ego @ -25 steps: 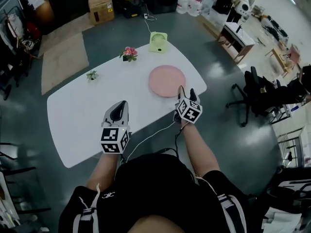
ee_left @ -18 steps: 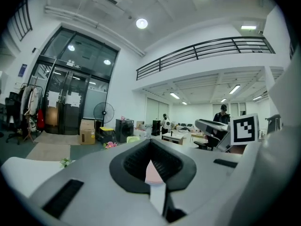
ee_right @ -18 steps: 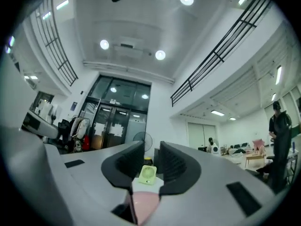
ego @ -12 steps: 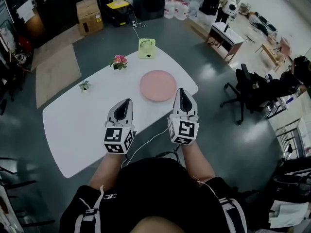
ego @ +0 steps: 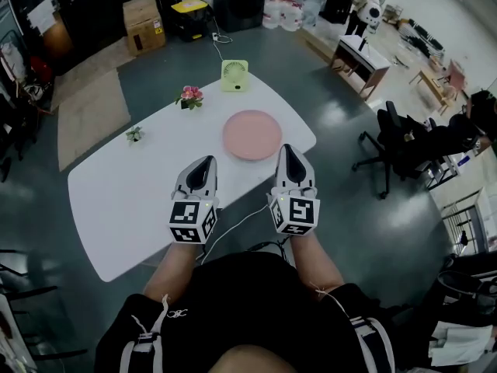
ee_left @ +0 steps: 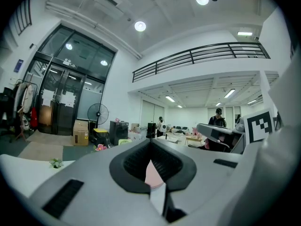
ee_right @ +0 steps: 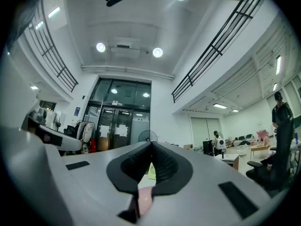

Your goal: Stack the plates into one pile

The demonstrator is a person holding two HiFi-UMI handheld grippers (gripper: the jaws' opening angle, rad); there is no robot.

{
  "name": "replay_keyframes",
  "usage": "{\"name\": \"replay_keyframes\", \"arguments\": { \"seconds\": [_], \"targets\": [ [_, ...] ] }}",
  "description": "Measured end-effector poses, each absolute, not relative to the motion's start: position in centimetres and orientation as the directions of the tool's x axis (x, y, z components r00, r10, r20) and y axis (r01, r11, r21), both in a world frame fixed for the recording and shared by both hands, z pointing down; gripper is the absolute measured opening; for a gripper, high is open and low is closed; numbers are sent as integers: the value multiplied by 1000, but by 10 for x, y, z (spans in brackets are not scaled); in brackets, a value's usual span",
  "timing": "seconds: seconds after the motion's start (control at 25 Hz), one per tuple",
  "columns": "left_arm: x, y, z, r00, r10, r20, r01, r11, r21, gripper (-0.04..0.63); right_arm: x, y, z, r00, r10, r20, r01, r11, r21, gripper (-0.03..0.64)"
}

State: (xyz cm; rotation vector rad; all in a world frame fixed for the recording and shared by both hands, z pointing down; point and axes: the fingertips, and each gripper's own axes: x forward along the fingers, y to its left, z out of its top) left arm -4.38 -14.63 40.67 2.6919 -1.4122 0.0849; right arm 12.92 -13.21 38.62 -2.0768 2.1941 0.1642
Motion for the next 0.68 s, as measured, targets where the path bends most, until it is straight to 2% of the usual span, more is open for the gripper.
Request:
{"name": "replay_keyframes", "arguments": {
  "seconds": [0.68],
  "targets": [
    [-34, -170, 405, 574, -811, 111, -819, -571, 63, 12, 132, -162, 392, -91, -985, -145, -995, 96, -29, 14]
  ]
}}
